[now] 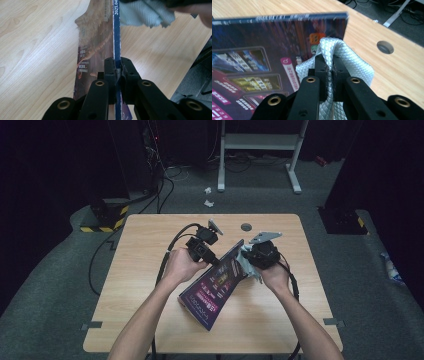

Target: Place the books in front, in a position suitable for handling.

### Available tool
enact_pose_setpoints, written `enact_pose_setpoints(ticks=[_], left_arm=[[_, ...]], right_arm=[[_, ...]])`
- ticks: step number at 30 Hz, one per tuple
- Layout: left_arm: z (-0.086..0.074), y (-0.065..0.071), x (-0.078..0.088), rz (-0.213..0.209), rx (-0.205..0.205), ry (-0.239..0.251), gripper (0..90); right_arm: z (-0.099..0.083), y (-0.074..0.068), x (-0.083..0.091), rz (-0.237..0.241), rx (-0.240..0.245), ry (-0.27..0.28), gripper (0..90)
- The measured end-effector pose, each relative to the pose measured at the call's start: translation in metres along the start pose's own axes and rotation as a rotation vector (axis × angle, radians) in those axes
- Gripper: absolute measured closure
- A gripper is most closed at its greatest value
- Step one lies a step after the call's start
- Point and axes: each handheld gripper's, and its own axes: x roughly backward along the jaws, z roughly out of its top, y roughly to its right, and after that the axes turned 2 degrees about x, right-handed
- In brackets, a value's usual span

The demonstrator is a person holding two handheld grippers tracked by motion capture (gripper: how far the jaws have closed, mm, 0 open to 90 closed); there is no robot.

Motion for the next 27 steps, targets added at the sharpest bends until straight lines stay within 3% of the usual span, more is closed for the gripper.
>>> enact_pose_setpoints(ticks=[1,2,4,7,9,13,17,20,22,25,27], left_arm=[[0.001,0.0,0.0,-0.001,-0.002,-0.001,84.5],[0.001,0.0,0.0,-0.003,0.004,-0.003,84.4],[0.003,0.0,-0.001,-0.002,0.015,-0.004,84.4],[0.005,0.0,-0.001,-0.009,0.011,-0.01,84.4],[0.005,0.001,-0.002,-0.008,0.012,-0.006,84.4],[0.004,0.001,-0.001,0.004,0.002,-0.012,84.4],[0.002,0.002,0.0,-0.011,-0.002,-0.007,84.4],[0.002,0.004,0.0,-0.021,-0.007,-0.009,84.3],[0.004,0.005,-0.001,-0.021,-0.009,-0.012,84.3],[0.006,0.005,-0.002,-0.018,-0.011,-0.011,84.2],[0.006,0.006,-0.002,-0.014,-0.01,-0.012,84.2]], right_arm=[[-0.002,-0.005,-0.001,0.012,0.012,-0.003,85.4],[-0.003,-0.018,-0.002,0.044,0.052,0.0,85.4],[-0.003,-0.025,-0.002,0.062,0.066,0.006,85.4],[0.0,-0.055,0.007,0.128,0.135,0.04,85.4],[0.002,-0.063,0.011,0.142,0.163,0.054,85.4],[0.001,-0.055,0.008,0.13,0.147,0.047,85.4],[-0.009,-0.02,-0.004,0.05,0.037,-0.002,85.4],[-0.017,-0.002,-0.009,0.018,-0.029,-0.022,85.4],[-0.02,-0.002,-0.009,0.018,-0.029,-0.023,85.4],[-0.02,-0.02,-0.01,0.046,0.047,-0.022,85.4],[-0.02,-0.037,-0.009,0.095,0.09,-0.01,85.4]])
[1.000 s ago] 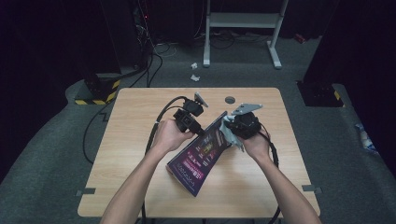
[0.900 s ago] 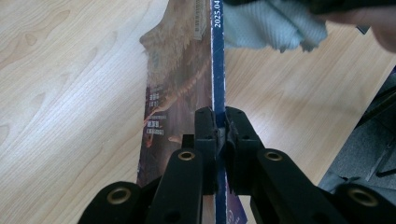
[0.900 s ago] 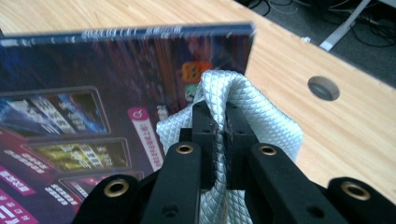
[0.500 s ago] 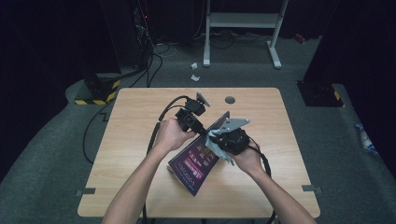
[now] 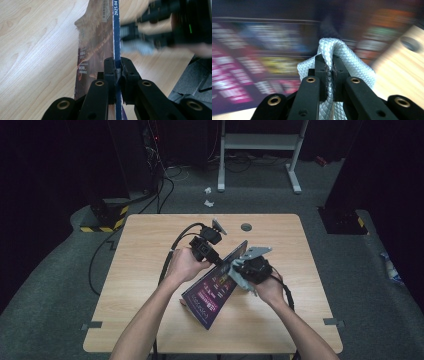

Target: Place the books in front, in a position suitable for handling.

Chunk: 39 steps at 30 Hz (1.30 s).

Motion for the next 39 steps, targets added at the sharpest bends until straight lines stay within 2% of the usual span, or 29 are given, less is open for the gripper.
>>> enact_pose_setpoints(ticks=[3,5,7,10,12,15,16,17,18,20,21,23,25,26,29,30,31,34,37,39], left_arm=[[-0.001,0.0,0.0,-0.001,0.001,-0.001,84.2],[-0.001,0.0,0.001,0.001,-0.005,-0.003,84.2],[-0.001,0.001,0.001,0.002,-0.003,-0.002,84.2],[-0.002,0.002,0.002,-0.004,-0.006,-0.003,84.1],[-0.002,0.002,0.002,-0.01,-0.003,0.001,84.1],[-0.001,0.002,0.001,-0.015,-0.006,-0.003,84.0],[0.0,0.002,0.001,-0.014,-0.004,-0.002,84.0],[0.001,0.002,0.001,-0.012,-0.008,-0.003,83.9],[0.001,0.003,0.001,-0.013,-0.005,-0.001,83.9],[0.002,0.002,0.0,-0.01,-0.012,-0.003,83.8],[0.002,0.003,0.0,-0.01,-0.008,-0.002,83.8],[0.001,0.003,0.0,-0.011,-0.005,-0.001,83.8],[0.001,0.003,0.001,-0.009,-0.009,-0.007,83.8],[0.001,0.003,0.001,-0.01,-0.007,-0.007,83.8],[0.0,0.004,0.002,-0.008,-0.011,-0.003,83.7],[0.0,0.004,0.002,-0.011,-0.012,-0.003,83.7],[0.0,0.004,0.002,-0.011,-0.012,-0.002,83.7],[0.0,0.004,0.002,-0.015,-0.013,-0.001,83.7],[0.002,0.005,0.002,-0.014,-0.016,-0.002,83.7],[0.002,0.005,0.001,-0.014,-0.013,0.001,83.7]], right_arm=[[0.002,-0.022,-0.001,0.055,0.074,0.005,85.4],[0.003,-0.025,-0.001,0.063,0.094,-0.001,85.4],[0.003,-0.017,-0.003,0.047,0.064,-0.017,85.4],[-0.003,0.01,-0.005,-0.021,-0.022,-0.039,85.4],[-0.008,0.027,-0.005,-0.058,-0.076,-0.035,85.4],[-0.014,0.04,-0.006,-0.077,-0.118,-0.036,85.4],[-0.015,0.04,-0.007,-0.08,-0.112,-0.037,85.4],[-0.014,0.033,-0.01,-0.066,-0.074,-0.046,85.4],[-0.014,0.033,-0.01,-0.066,-0.074,-0.046,85.4],[-0.012,0.015,-0.011,-0.033,0.005,-0.035,85.4],[-0.011,0.008,-0.011,-0.017,0.024,-0.031,85.4],[-0.009,-0.007,-0.012,0.015,0.094,-0.028,85.4],[-0.009,-0.015,-0.013,0.023,0.142,-0.03,85.4],[-0.009,-0.015,-0.013,0.026,0.147,-0.028,85.4],[-0.012,0.003,-0.015,-0.018,0.086,-0.029,85.4],[-0.015,0.016,-0.017,-0.053,0.032,-0.038,85.4],[-0.018,0.024,-0.017,-0.072,-0.001,-0.049,85.4],[-0.023,0.041,-0.019,-0.09,-0.069,-0.054,85.4],[-0.022,0.039,-0.02,-0.084,-0.085,-0.059,85.3],[-0.02,0.028,-0.021,-0.055,-0.05,-0.063,85.4]])
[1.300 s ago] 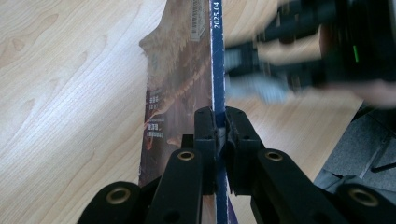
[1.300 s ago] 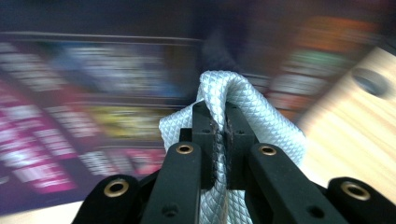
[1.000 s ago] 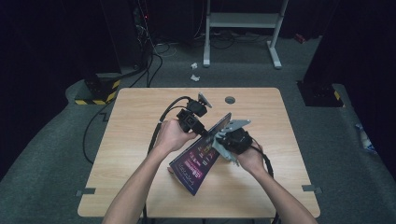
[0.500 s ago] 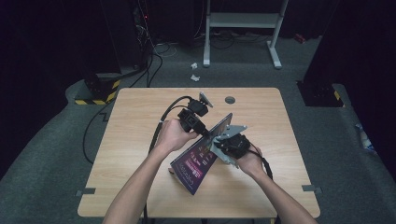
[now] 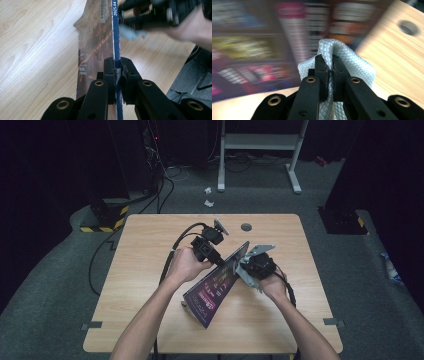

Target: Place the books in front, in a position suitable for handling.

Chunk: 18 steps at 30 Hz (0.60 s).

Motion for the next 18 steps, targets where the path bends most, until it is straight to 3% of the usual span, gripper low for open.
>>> enact_pose_setpoints(ticks=[3,7,11,15,18], left_arm=[[0.0,0.0,0.0,0.0,0.008,0.006,83.7],[-0.002,-0.002,0.002,0.003,0.003,-0.001,83.7],[-0.004,-0.002,0.003,-0.004,0.002,0.004,83.6],[-0.004,-0.003,0.004,-0.018,0.007,0.008,83.6],[-0.003,-0.003,0.003,-0.021,0.009,0.009,83.7]], right_arm=[[0.002,-0.03,0.001,0.063,0.104,0.017,85.4],[0.0,-0.045,0.0,0.089,0.167,0.031,85.5],[-0.004,-0.024,-0.007,0.034,0.105,0.016,85.5],[-0.012,0.009,-0.013,-0.007,-0.019,-0.008,85.5],[-0.013,0.01,-0.012,-0.002,-0.029,-0.008,85.5]])
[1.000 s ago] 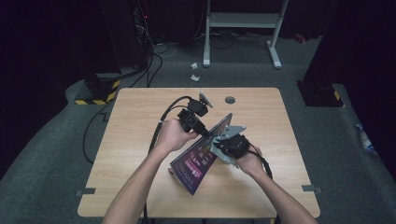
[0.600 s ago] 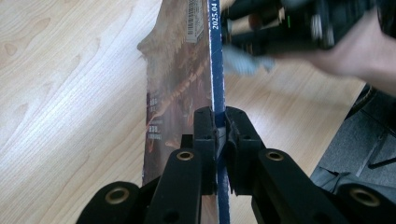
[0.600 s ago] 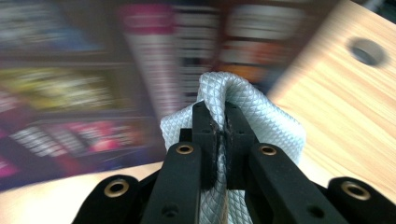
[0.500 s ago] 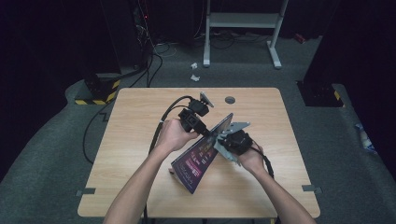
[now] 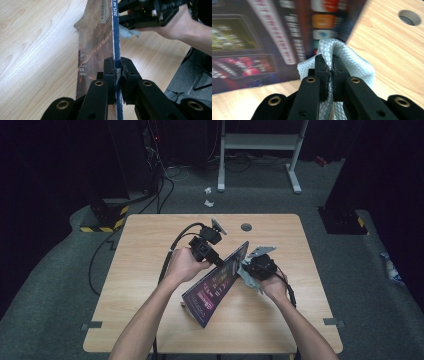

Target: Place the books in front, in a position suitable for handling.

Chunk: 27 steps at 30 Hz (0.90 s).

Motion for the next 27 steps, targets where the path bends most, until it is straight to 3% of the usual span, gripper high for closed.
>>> enact_pose_setpoints(ticks=[6,9,12,15,18,21,27], left_arm=[[0.002,0.0,-0.001,-0.003,0.009,-0.002,83.6],[0.001,0.0,-0.001,-0.007,0.005,-0.003,83.7],[0.001,0.002,0.0,-0.019,0.002,-0.007,83.8],[-0.001,0.001,0.003,-0.025,0.003,0.007,83.9],[0.0,0.0,0.004,-0.033,0.007,0.013,84.0],[0.002,0.002,0.003,-0.028,0.001,0.014,83.9],[0.002,0.003,0.006,-0.054,0.008,0.018,84.1]], right_arm=[[0.004,-0.04,0.005,0.138,0.112,0.028,85.5],[0.002,-0.051,0.006,0.143,0.172,0.038,85.6],[0.0,-0.034,0.002,0.084,0.122,0.019,85.6],[-0.006,-0.005,-0.001,0.012,0.011,0.004,85.6],[-0.01,0.011,-0.001,-0.005,-0.049,0.004,85.6],[-0.008,-0.002,-0.001,0.012,0.008,-0.004,85.6],[-0.006,-0.046,-0.004,0.131,0.139,0.02,85.6]])
